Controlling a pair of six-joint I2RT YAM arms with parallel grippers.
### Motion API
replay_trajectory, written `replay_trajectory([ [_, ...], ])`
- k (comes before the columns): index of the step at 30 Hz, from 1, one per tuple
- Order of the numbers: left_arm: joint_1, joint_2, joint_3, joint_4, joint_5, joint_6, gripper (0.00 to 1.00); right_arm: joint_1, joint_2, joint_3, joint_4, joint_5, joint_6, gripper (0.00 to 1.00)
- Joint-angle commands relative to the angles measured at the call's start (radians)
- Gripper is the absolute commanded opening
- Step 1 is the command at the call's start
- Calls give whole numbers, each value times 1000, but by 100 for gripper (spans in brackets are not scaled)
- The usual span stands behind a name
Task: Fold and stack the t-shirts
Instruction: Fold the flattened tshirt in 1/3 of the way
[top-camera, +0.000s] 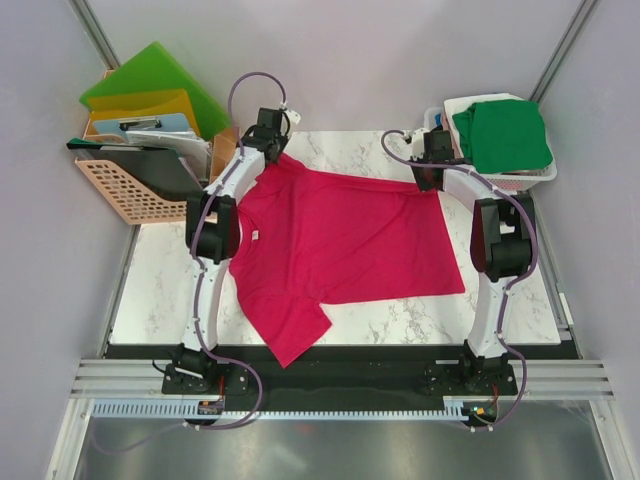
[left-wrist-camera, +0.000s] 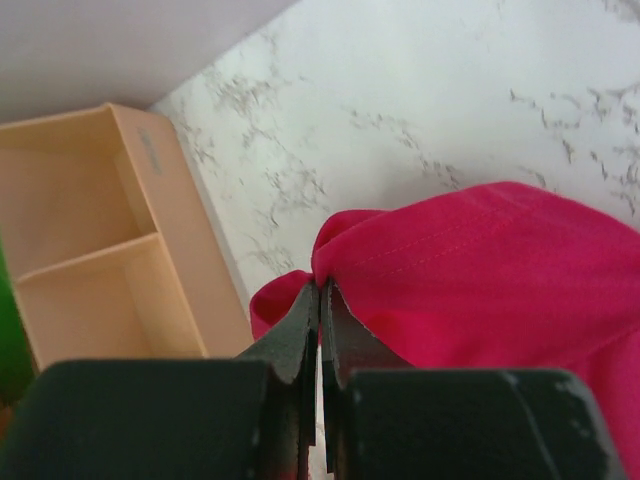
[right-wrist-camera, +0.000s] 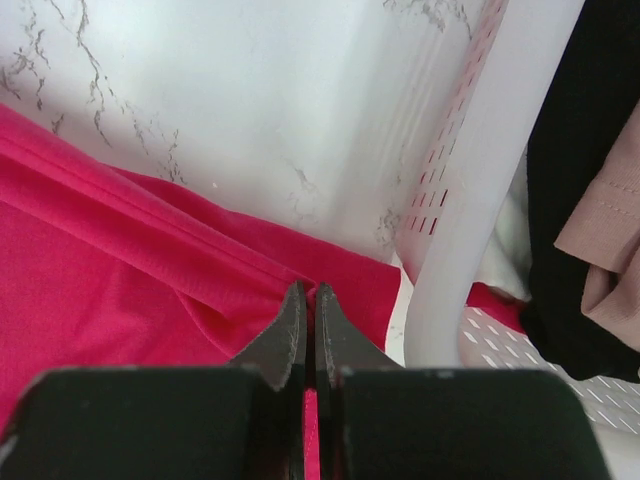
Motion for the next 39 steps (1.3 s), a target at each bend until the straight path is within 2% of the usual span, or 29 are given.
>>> replay_trajectory([
  [1, 5, -155, -100, 46, 19, -12, 2, -2, -54, -15, 36, 11, -2, 0],
  [10, 5, -361, -399, 60, 105, -61, 2, -2, -59, -36, 48, -9, 4, 0],
  [16, 5, -470, -531, 74, 145, -96, 2, -1, -68, -64, 56, -11, -1, 0],
  [26, 5, -605, -764, -58, 337, -237, 2, -4, -152, -137, 53, -31, -33, 0],
  [33, 5, -734, -953, -65, 377, -269, 2, -2, -198, -193, 53, -35, -48, 0],
  [39, 5, -843, -1047, -84, 386, -274, 2, -2, -215, -216, 50, -49, -50, 0],
])
